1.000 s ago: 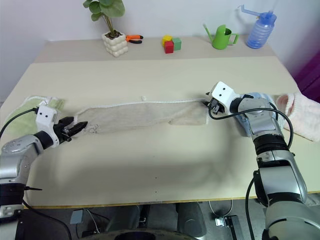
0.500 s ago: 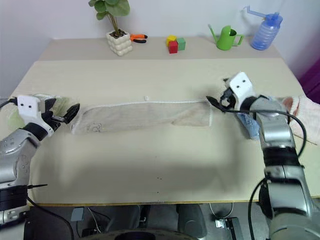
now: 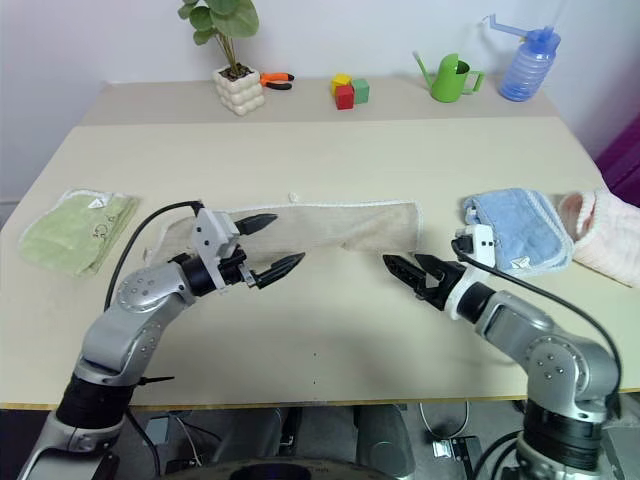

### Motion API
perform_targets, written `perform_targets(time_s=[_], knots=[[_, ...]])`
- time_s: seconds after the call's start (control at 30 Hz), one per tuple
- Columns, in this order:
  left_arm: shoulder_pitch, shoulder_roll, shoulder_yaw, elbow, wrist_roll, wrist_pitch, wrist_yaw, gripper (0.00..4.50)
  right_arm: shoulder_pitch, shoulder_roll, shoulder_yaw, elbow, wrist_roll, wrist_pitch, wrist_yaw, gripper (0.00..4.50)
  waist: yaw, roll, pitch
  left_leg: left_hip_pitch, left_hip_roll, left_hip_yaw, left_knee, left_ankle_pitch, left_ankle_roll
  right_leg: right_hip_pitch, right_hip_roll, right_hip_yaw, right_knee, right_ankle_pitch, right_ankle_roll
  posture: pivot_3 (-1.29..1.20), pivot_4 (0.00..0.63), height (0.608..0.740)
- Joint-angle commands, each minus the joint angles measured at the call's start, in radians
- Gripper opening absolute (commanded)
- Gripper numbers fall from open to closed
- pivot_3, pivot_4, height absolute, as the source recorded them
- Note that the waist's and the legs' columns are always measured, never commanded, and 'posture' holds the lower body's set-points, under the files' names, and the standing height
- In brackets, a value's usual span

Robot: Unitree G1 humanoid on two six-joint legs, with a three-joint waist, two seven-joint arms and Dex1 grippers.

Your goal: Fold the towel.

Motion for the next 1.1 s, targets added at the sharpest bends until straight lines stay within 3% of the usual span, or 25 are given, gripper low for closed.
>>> perform_targets(time_s=[0.03,0.3,0.33,0.43,0.63,0.8,0.93,1.1], knots=[[0.002,0.011,0.013,-0.023,0.002,-0.010,-0.012,4.50,-0.068,0.077,-0.060,0.025,0.034,0.016,-0.173,4.48,-0.001,0.001,-0.001,0.000,0.000,0.000,0.000,0.000,0.000,0.000,0.000,0.000,0.000,0.000,0.000,0.00,0.150,0.731],[0.013,0.037,0.060,-0.017,0.003,-0.015,0.001,4.50,-0.206,0.197,-0.187,0.206,0.101,-0.033,-0.428,4.48,-0.002,0.002,-0.002,0.002,0.000,0.000,0.000,0.000,0.000,0.002,0.001,0.000,0.000,0.000,0.000,0.00,0.150,0.731],[0.018,0.037,0.061,-0.021,0.004,-0.015,0.002,4.50,-0.225,0.202,-0.197,0.229,0.111,-0.045,-0.446,4.24,-0.002,0.002,-0.003,0.003,0.000,0.000,0.000,0.000,0.000,0.002,0.001,0.000,0.000,0.000,0.000,0.00,0.150,0.731],[0.030,0.035,0.062,-0.035,0.008,-0.013,0.010,4.50,-0.249,0.182,-0.185,0.258,0.117,-0.057,-0.455,3.19,-0.002,0.002,-0.003,0.004,0.000,0.000,0.000,0.000,0.000,0.004,0.002,0.000,0.000,0.000,0.000,0.00,0.150,0.731],[0.054,0.028,0.059,-0.046,0.014,-0.021,0.025,4.50,-0.260,0.153,-0.174,0.258,0.131,-0.083,-0.470,0.16,-0.012,0.002,-0.003,0.004,0.000,0.000,0.000,0.000,0.001,0.004,0.002,0.000,0.000,0.000,0.000,0.00,0.150,0.731],[0.059,0.020,0.056,-0.038,0.023,-0.028,0.027,4.50,-0.252,0.048,-0.138,0.240,0.093,-0.089,-0.426,0.08,-0.016,0.003,-0.002,0.004,0.000,0.000,-0.001,0.000,0.001,0.004,0.002,0.000,0.000,0.000,0.000,0.00,0.150,0.731],[0.050,0.014,0.053,-0.021,0.027,-0.032,0.023,4.50,-0.241,-0.130,-0.088,0.255,0.021,-0.104,-0.299,0.08,-0.016,0.003,-0.002,0.003,0.000,0.000,-0.001,0.000,0.001,0.004,0.002,0.000,0.000,0.000,0.000,0.00,0.150,0.731],[0.035,0.006,0.044,0.005,0.040,-0.043,0.014,4.50,-0.216,-0.338,0.118,0.233,-0.149,-0.188,-0.073,0.08,-0.020,0.003,-0.002,0.004,0.001,0.001,-0.001,0.000,0.001,0.004,0.002,0.000,-0.001,0.000,0.000,0.00,0.150,0.731]])
